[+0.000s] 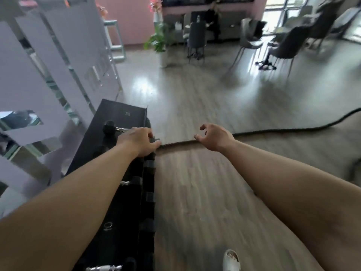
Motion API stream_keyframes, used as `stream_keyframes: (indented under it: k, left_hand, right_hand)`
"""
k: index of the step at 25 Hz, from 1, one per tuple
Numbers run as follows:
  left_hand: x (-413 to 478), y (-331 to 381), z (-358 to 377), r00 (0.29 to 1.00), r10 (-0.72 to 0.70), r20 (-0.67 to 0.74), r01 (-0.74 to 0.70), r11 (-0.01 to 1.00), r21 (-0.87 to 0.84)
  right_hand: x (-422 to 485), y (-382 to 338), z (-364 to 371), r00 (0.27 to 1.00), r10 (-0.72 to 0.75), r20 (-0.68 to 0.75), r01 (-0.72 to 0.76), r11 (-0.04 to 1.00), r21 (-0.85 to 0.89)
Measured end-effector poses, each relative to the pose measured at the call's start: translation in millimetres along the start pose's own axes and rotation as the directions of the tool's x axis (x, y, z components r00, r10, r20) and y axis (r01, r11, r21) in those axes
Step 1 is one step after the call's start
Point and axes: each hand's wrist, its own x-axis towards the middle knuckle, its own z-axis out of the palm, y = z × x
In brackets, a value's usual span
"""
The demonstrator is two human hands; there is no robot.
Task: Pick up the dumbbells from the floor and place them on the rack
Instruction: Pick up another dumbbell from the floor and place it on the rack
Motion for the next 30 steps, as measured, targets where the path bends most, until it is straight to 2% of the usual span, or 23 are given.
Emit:
stream_keyframes:
  k: [5,10,16,22,30]
  left_hand:
    - [13,110,2,0.987,0.155,0.041,-0.153,0.987,-0.047]
    - [24,245,38,0.956,0.286,0.071,-0.277,0.955,-0.107]
    - [28,418,115,0.905,0.388,0.174,-0.362,0.917,-0.165]
    - [42,516,176,0.904,0.342,0.258,-0.296,0.934,-0.2]
    - [88,578,235,0.897,0.278,0.342,-0.199,0.948,-0.25]
  right_hand:
    - [-36,94,-67,0.979,0.167,-0.114,-0.165,0.986,0.028]
    - [-82,220,-106,0.928,0.324,-0.182,-0.315,0.946,0.078]
    - [-130,395,-143,0.854,0.5,-0.146,-0.482,0.864,0.143]
    - [-152,545,-174,0.764,0.638,-0.099,-0.613,0.765,0.195]
    - [-116,631,-160,0.722,0.691,0.023,-0.674,0.696,0.246]
